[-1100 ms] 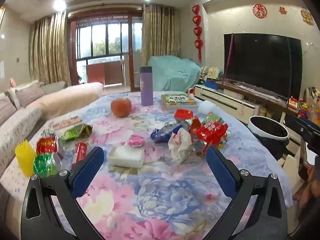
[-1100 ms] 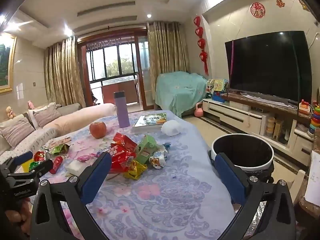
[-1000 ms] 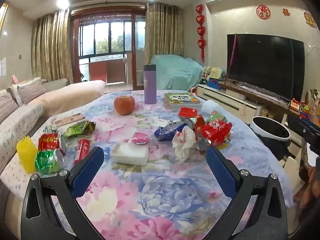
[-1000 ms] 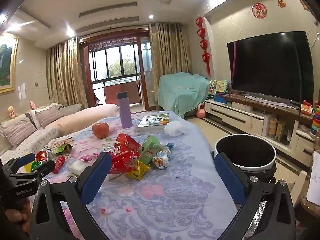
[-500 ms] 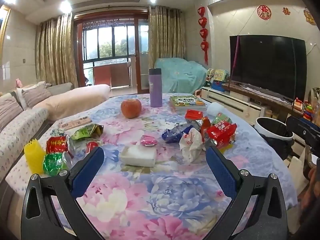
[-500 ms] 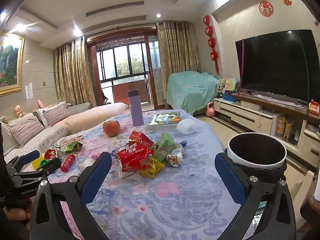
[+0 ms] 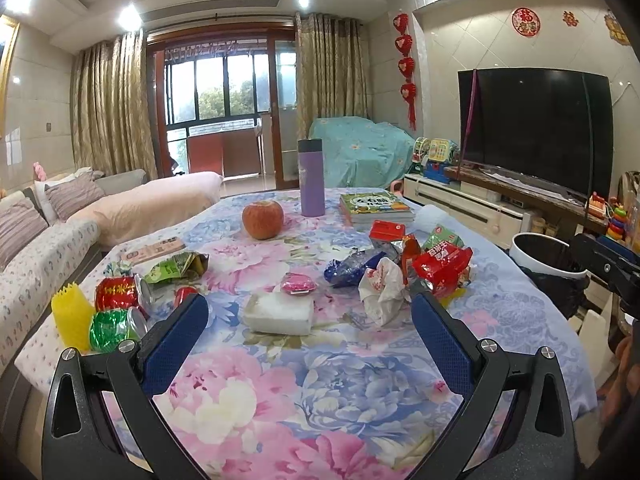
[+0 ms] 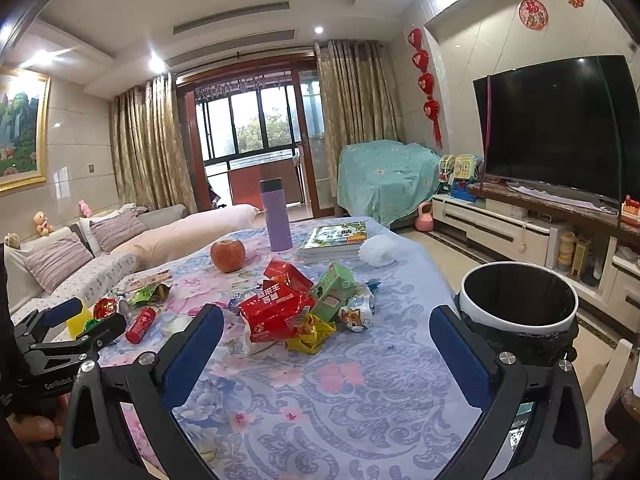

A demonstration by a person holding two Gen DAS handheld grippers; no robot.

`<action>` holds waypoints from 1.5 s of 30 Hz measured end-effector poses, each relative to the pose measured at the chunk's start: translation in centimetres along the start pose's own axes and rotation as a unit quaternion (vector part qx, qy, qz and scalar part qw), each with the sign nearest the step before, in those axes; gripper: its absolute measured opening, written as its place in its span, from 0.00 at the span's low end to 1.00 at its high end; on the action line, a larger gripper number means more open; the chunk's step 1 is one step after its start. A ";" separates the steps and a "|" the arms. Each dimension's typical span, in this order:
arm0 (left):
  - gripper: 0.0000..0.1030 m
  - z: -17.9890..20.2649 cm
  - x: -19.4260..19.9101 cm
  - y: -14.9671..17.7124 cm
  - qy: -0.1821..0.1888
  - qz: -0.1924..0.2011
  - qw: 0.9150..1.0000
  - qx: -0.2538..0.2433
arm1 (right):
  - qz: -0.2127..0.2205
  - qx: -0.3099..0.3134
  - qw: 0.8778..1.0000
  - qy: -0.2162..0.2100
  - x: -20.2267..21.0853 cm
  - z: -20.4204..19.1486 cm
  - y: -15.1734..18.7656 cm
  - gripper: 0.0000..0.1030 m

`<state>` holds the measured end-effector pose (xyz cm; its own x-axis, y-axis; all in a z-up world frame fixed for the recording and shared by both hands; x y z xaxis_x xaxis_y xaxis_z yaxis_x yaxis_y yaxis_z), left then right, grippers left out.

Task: Collect trash
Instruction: 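Move both tools toward the trash on the floral tablecloth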

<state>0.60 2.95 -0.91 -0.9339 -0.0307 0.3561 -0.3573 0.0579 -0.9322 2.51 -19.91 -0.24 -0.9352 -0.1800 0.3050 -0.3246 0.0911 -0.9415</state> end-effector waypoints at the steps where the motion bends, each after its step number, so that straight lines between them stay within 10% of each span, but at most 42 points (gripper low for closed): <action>1: 1.00 0.0 0.1 -0.1 0.000 0.001 1.000 -0.001 | 0.000 0.000 1.000 -0.001 0.0 0.0 0.0 1.00; 45: 1.00 -0.7 -1.7 0.8 0.001 -0.029 1.000 0.005 | -0.029 -0.014 0.999 -0.040 -2.2 -0.8 0.4 1.00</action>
<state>1.90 3.80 -2.25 -0.9117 -0.0319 0.4097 -0.4108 0.0452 -0.9106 4.31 -18.68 -1.17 -0.9010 -0.2635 0.3445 -0.3819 0.1057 -0.9181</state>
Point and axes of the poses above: each gripper's, at about its wrist camera, not at the fingertips, and x roughly against the way its jaws point, z to its right, y to its underside, the point moved 2 cm from there along -x, roughly the way its jaws point, and after that the axes turned 2 degrees about -x, right-handed, at the moved point
